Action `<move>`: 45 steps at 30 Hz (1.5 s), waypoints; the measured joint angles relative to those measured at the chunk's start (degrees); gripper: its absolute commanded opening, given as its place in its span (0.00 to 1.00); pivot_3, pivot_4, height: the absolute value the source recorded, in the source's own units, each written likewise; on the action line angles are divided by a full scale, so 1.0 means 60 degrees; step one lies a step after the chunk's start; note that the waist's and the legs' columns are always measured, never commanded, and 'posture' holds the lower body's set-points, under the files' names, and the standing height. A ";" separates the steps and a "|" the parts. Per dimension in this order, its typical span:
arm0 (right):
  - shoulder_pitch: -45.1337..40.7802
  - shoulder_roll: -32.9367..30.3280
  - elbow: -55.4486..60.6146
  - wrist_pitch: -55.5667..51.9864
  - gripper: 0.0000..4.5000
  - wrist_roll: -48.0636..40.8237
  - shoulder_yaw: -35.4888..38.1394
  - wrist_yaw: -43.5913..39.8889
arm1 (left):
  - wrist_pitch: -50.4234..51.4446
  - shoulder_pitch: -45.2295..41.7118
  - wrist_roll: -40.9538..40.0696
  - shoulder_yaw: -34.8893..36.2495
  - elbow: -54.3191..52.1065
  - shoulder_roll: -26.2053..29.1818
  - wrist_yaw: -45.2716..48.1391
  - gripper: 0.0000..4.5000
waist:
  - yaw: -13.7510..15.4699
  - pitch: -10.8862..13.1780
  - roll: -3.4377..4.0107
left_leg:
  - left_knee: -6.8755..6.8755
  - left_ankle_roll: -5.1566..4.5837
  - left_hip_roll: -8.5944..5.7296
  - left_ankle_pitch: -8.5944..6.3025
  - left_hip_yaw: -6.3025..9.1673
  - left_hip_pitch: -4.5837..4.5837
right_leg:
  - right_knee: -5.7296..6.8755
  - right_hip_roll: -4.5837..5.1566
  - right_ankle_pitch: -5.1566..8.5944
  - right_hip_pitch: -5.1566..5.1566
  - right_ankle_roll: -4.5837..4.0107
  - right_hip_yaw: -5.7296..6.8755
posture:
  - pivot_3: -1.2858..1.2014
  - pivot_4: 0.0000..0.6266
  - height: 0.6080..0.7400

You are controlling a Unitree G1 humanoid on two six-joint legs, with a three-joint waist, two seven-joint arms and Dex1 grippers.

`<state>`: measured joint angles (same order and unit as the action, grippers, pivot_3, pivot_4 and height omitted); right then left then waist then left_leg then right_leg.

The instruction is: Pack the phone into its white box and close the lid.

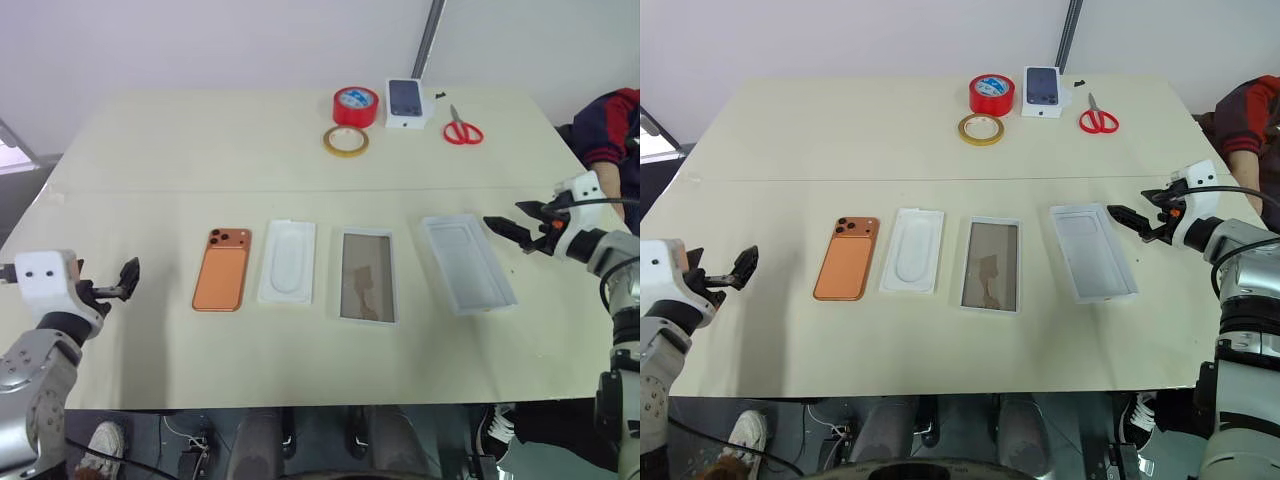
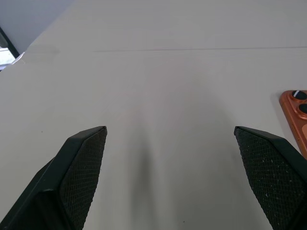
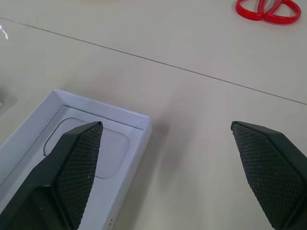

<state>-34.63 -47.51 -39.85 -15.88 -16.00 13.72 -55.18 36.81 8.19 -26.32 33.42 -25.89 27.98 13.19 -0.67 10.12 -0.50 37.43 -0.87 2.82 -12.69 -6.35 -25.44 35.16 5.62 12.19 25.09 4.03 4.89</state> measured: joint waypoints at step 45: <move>0.2704 0.0486 0.9740 -0.3544 0.99 -0.1977 -0.1909 -0.0422 | 0.7349 -0.4028 -0.2840 -0.3051 -0.1007 -0.2120 -0.1557 0.99 | 0.0231 -0.0002 -0.0008 | 0.0064 -0.0003 -0.0006 0.0000 0.0035 0.0005 | 0.0019 -0.0013 0.0004 -0.0043 0.0008 0.0009 | 0.52 0.24 0.97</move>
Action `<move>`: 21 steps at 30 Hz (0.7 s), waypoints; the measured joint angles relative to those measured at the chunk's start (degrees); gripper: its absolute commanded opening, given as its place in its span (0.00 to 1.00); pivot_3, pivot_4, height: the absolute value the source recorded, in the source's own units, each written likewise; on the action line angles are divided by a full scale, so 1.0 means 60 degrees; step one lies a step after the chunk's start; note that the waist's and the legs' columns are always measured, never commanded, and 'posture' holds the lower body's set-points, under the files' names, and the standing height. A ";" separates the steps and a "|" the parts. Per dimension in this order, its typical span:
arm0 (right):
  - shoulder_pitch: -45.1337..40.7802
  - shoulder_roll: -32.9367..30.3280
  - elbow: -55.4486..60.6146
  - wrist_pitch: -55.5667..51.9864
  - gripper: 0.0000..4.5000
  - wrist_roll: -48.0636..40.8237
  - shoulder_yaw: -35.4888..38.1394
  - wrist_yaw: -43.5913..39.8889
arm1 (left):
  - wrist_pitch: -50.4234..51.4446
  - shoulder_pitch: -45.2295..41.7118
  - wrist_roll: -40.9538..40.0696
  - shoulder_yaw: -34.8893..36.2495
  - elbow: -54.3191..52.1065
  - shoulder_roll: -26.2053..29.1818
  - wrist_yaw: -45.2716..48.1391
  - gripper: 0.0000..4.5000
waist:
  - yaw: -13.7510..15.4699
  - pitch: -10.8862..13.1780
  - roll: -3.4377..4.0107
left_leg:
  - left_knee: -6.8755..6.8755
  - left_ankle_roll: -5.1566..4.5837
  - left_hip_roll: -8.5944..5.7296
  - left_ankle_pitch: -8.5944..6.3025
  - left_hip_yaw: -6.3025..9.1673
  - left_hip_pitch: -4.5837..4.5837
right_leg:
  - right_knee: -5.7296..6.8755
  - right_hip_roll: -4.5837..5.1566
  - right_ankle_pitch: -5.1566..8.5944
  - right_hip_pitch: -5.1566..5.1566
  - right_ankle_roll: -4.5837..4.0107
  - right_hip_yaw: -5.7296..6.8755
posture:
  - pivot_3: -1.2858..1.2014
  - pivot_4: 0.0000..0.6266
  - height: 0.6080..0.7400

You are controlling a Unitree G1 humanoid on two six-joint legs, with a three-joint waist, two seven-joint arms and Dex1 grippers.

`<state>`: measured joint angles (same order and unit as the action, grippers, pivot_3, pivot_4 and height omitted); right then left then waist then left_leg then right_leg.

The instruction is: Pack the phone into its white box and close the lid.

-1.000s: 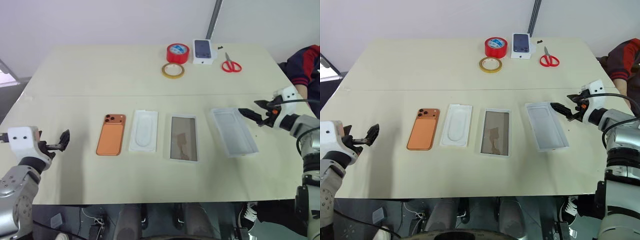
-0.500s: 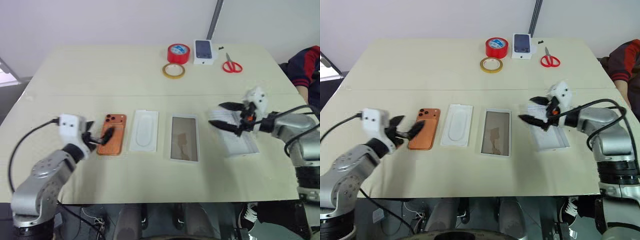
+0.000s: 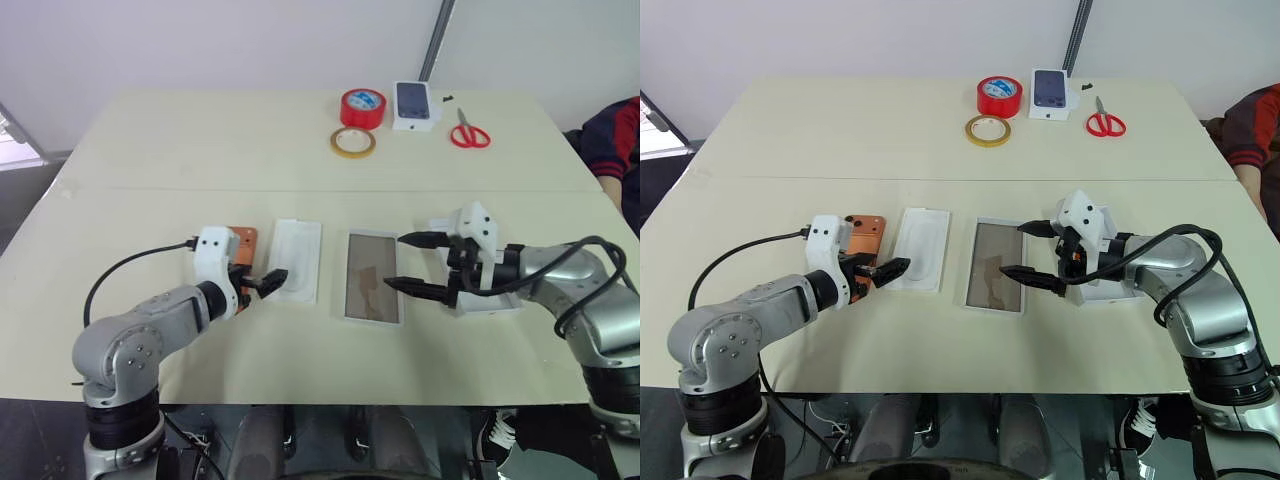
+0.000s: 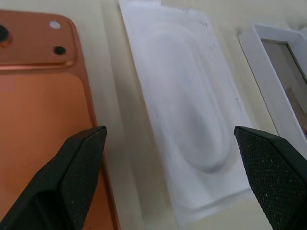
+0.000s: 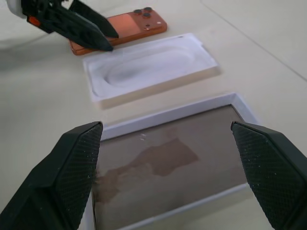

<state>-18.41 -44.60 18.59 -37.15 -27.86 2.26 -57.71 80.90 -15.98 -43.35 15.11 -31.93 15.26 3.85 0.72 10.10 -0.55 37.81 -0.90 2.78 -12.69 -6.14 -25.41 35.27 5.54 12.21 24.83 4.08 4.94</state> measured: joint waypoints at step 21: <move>-0.0015 -0.0625 0.1433 -0.0504 1.00 0.1314 -0.2836 0.0145 | 0.1374 -0.0825 0.0324 0.1018 0.0726 -0.1578 -0.0264 0.01 | 0.0004 -0.0001 -0.0003 | 0.0016 -0.0004 -0.0001 -0.0004 0.0021 -0.0004 | -0.0002 0.0005 0.0002 -0.0011 -0.0003 0.0009 | 0.52 0.24 0.97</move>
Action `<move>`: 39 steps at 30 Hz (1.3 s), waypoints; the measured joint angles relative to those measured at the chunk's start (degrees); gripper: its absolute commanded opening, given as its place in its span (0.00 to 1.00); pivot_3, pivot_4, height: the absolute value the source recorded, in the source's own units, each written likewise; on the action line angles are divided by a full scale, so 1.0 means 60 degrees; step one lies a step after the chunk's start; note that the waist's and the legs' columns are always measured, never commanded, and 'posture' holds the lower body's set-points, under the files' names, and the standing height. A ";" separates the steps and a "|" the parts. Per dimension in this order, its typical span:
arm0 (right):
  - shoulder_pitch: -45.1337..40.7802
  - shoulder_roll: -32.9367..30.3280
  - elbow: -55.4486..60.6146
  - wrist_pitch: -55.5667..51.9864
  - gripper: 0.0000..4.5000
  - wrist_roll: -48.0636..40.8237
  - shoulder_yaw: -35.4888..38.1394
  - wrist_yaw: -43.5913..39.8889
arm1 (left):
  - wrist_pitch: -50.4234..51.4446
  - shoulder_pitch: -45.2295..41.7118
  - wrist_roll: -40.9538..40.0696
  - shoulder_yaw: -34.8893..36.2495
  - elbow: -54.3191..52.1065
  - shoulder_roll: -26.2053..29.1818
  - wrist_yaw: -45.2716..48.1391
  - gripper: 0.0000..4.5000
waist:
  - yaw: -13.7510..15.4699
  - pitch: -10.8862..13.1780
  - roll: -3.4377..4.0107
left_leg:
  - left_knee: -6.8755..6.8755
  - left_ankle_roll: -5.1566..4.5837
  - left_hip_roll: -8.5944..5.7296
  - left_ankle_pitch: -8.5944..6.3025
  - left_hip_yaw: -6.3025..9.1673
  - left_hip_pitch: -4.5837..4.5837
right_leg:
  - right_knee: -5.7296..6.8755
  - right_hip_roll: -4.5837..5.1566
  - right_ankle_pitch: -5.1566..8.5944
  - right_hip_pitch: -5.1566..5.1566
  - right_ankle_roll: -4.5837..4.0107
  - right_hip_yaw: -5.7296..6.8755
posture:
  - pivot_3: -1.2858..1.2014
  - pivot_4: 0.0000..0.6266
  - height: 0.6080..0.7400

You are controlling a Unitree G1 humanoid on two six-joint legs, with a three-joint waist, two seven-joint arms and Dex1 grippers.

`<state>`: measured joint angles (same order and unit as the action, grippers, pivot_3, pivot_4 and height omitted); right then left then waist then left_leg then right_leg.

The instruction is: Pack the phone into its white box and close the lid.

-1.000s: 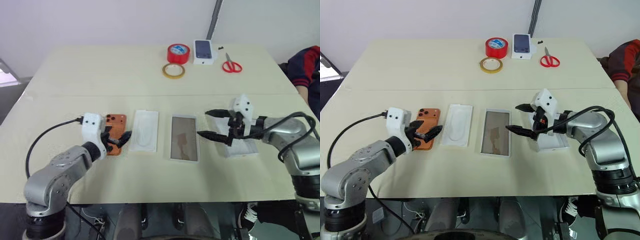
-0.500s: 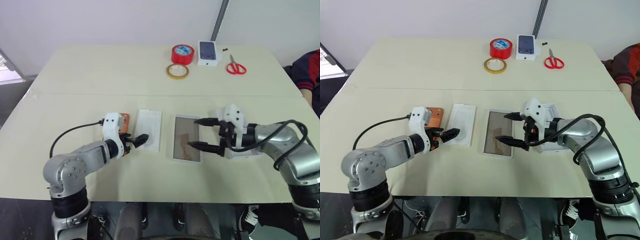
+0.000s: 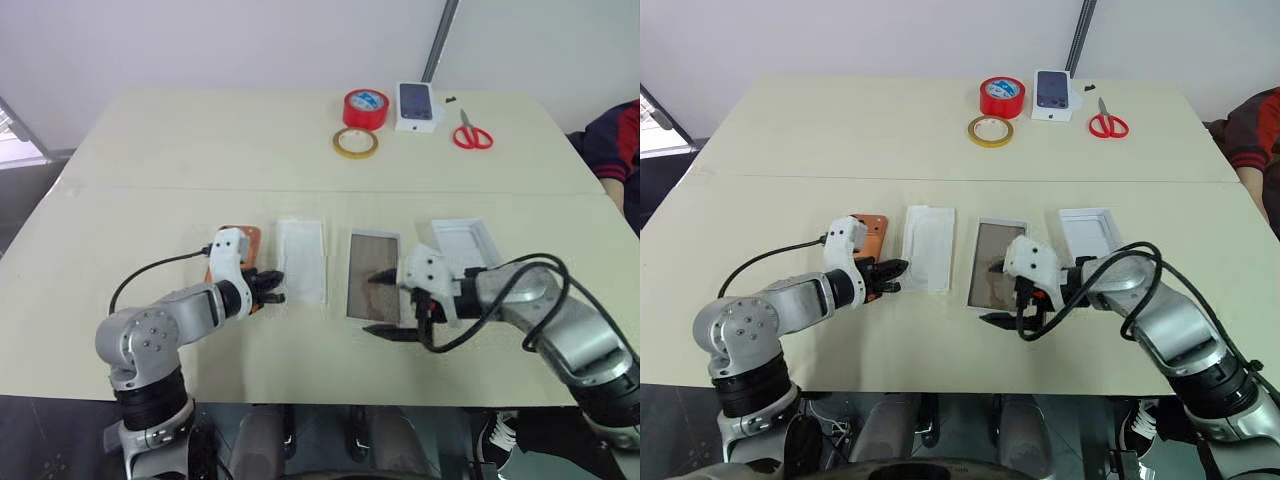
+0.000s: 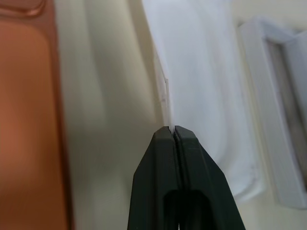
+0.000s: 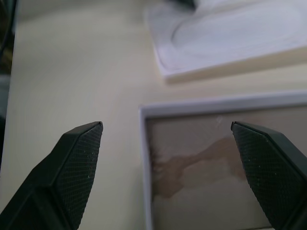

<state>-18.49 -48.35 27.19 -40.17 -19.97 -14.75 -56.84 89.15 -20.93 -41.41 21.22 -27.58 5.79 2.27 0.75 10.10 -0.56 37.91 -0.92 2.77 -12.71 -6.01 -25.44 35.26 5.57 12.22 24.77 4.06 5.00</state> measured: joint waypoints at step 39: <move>-0.2493 0.2478 -0.1431 0.0063 0.65 0.1895 -0.1758 0.0290 | 0.0475 -0.1812 -0.0490 0.3359 -0.0309 -0.1017 -0.0062 0.00 | -0.0007 0.0008 -0.0022 | 0.0004 0.0001 -0.0003 0.0001 0.0002 -0.0005 | 0.0003 -0.0005 -0.0002 -0.0004 0.0004 0.0011 | 0.52 0.24 0.97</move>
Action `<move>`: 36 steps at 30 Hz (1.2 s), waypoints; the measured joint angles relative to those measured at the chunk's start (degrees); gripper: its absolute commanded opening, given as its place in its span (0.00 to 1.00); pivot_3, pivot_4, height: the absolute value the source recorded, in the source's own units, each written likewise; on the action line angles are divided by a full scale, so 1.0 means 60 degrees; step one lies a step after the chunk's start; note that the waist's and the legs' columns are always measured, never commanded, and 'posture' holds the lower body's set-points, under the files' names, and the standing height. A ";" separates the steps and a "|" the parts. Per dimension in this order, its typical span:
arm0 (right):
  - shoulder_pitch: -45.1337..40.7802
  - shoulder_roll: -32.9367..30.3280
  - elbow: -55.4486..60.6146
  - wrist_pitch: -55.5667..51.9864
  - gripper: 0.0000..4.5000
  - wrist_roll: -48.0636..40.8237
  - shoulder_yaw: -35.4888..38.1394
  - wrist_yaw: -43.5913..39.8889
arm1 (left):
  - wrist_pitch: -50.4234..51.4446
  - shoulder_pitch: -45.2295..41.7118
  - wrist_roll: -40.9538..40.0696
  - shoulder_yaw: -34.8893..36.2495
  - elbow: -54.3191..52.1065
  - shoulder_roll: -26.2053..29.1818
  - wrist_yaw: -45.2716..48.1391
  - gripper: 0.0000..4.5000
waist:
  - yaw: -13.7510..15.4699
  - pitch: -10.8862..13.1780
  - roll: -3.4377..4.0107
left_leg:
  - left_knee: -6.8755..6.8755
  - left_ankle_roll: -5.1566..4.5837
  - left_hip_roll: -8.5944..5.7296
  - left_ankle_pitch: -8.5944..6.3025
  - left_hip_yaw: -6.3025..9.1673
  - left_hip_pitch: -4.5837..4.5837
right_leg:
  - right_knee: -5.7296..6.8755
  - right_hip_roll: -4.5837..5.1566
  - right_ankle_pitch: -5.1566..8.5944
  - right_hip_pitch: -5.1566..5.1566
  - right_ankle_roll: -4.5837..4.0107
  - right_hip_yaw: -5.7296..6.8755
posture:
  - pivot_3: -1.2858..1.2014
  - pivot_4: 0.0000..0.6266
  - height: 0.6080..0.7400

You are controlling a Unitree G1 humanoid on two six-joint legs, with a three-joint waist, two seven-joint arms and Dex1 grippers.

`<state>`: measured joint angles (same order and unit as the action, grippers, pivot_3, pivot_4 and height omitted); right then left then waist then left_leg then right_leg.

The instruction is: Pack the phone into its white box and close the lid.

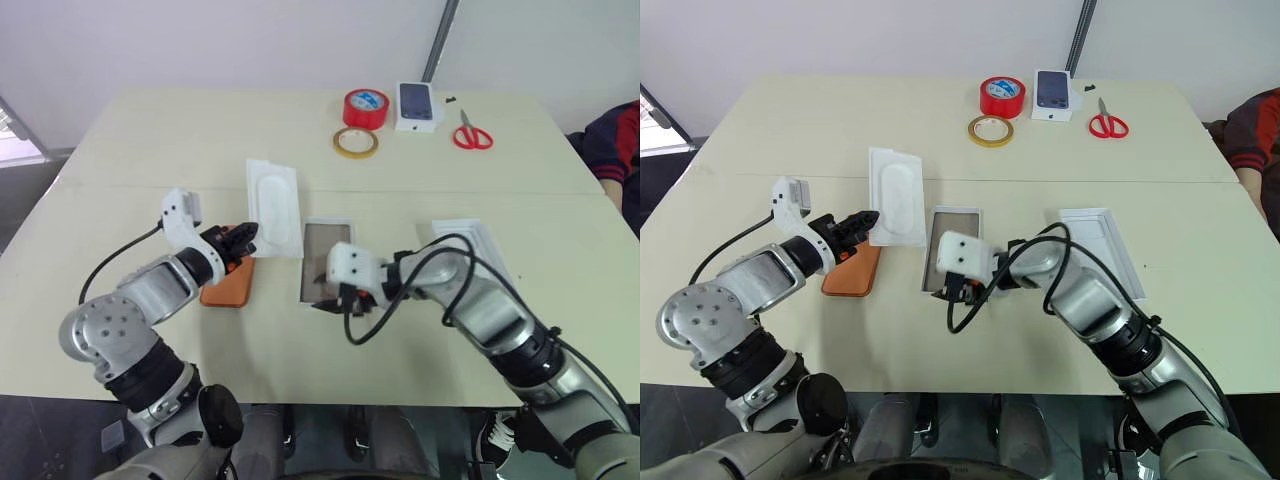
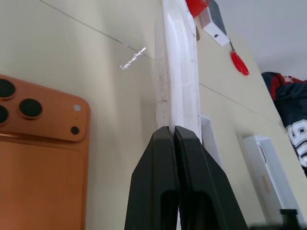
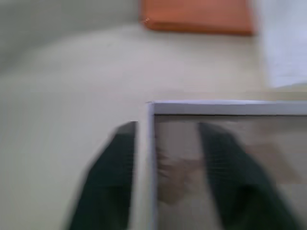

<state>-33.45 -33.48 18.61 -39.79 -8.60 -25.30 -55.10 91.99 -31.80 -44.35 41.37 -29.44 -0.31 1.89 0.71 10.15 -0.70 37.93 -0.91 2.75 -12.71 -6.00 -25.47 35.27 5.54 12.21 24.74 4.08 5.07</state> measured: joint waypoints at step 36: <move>0.0154 -0.0959 -0.2142 0.0593 0.67 -0.0480 0.2455 0.0328 | 0.0001 0.1635 -0.3083 -0.2105 -0.0103 -0.1301 -0.3532 0.40 | 0.0003 0.0013 -0.0020 | 0.0001 -0.0004 -0.0004 -0.0002 0.0001 -0.0001 | -0.0007 0.0001 0.0001 -0.0002 -0.0002 -0.0001 | 0.52 0.24 0.97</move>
<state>-32.53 -39.23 5.75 -36.23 -11.48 -10.57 -53.13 92.00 -21.99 -62.85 28.74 -30.05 -8.11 -19.30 0.72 10.22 -0.82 37.94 -0.94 2.72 -12.72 -5.99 -25.47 35.23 5.55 12.22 24.73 4.07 5.06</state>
